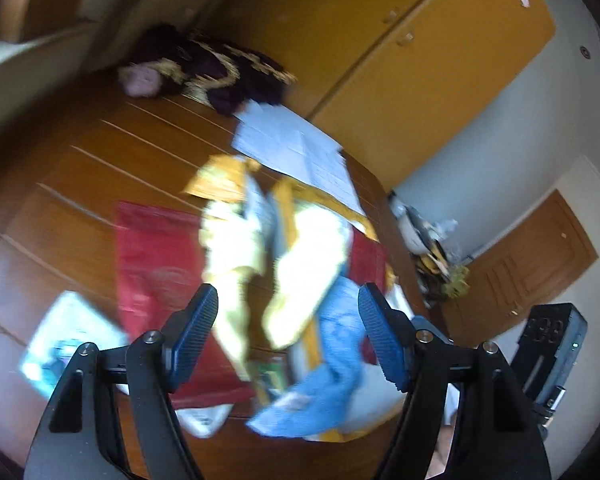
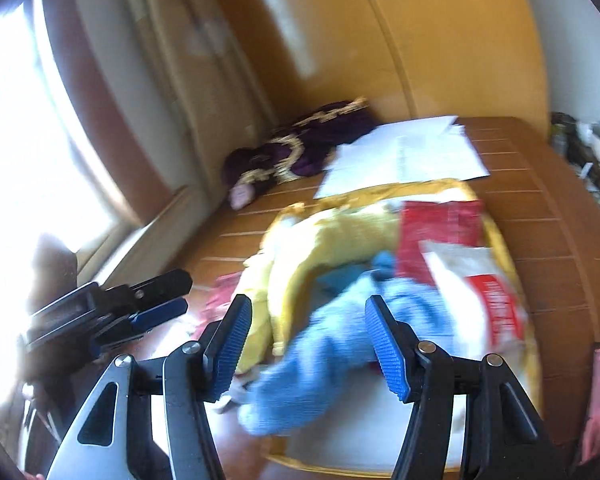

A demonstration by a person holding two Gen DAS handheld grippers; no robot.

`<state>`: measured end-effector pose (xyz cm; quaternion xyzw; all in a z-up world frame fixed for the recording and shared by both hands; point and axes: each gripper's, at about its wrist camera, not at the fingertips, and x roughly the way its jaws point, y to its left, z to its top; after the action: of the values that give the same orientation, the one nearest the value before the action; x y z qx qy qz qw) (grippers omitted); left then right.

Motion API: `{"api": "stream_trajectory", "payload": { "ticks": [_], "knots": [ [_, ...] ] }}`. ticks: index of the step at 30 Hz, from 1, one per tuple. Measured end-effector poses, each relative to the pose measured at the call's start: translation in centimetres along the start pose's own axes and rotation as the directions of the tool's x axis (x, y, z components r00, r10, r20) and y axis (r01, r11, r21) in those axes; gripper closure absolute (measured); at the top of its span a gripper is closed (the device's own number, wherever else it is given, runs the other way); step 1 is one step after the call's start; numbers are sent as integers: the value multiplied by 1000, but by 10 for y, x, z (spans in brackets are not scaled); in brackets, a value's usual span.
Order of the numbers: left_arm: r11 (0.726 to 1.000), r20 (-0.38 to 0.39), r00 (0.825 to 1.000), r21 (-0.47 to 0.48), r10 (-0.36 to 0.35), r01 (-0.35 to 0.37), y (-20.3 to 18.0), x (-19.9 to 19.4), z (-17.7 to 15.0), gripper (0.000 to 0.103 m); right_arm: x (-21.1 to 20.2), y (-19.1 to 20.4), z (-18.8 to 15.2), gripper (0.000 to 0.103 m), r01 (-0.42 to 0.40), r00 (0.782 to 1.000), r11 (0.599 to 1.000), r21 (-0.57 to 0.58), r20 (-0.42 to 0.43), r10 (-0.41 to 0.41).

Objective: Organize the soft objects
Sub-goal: 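Lower the blue towel and wet-wipe pack into the tray and open both tools, then withdraw both open tools from the tray back over the heap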

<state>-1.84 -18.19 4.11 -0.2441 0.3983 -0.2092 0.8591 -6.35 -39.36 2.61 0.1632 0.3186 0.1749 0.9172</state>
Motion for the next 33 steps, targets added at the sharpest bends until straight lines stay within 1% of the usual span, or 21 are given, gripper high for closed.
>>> {"api": "stream_trajectory", "payload": {
  "ticks": [2,5,7,10,12,13,17,19,22,27,30,33],
  "knots": [
    [998,20,998,-12,65,-65,16,-8,-1,31,9,9,-2,42,-47,998,999,2,-31,47],
    [992,25,991,-21,128,-128,35,-16,-8,31,23,21,-4,42,-103,992,995,10,-71,103],
    [988,17,988,-36,154,-153,47,-18,-13,31,34,33,-5,42,-147,984,989,13,-101,148],
    [982,9,984,-66,180,-179,64,-20,-19,31,51,52,-5,42,-190,971,982,-11,-150,186],
    [977,17,978,-58,206,-205,69,-26,-21,31,64,63,-5,42,-203,964,979,-21,-182,196],
    [975,23,975,-45,220,-219,70,-28,-22,31,75,70,-5,42,-212,956,977,-24,-211,202],
    [962,41,963,46,267,-268,71,-34,-30,31,110,88,-6,42,-201,937,979,-22,-295,186],
    [959,27,962,74,271,-272,73,-32,-34,31,122,93,-7,42,-194,929,981,-18,-324,178],
    [957,1,963,112,270,-268,76,-29,-38,31,138,99,-9,42,-208,914,978,-6,-358,192],
    [938,-14,954,185,299,-291,73,-20,-43,31,153,100,-11,42,-170,913,985,-3,-377,156],
    [932,-7,951,199,310,-303,74,-16,-45,31,158,97,-12,42,-160,912,987,5,-382,149],
    [926,-17,945,208,326,-315,76,-12,-47,32,159,97,-11,42,-148,914,989,4,-383,138]
  ]
}}
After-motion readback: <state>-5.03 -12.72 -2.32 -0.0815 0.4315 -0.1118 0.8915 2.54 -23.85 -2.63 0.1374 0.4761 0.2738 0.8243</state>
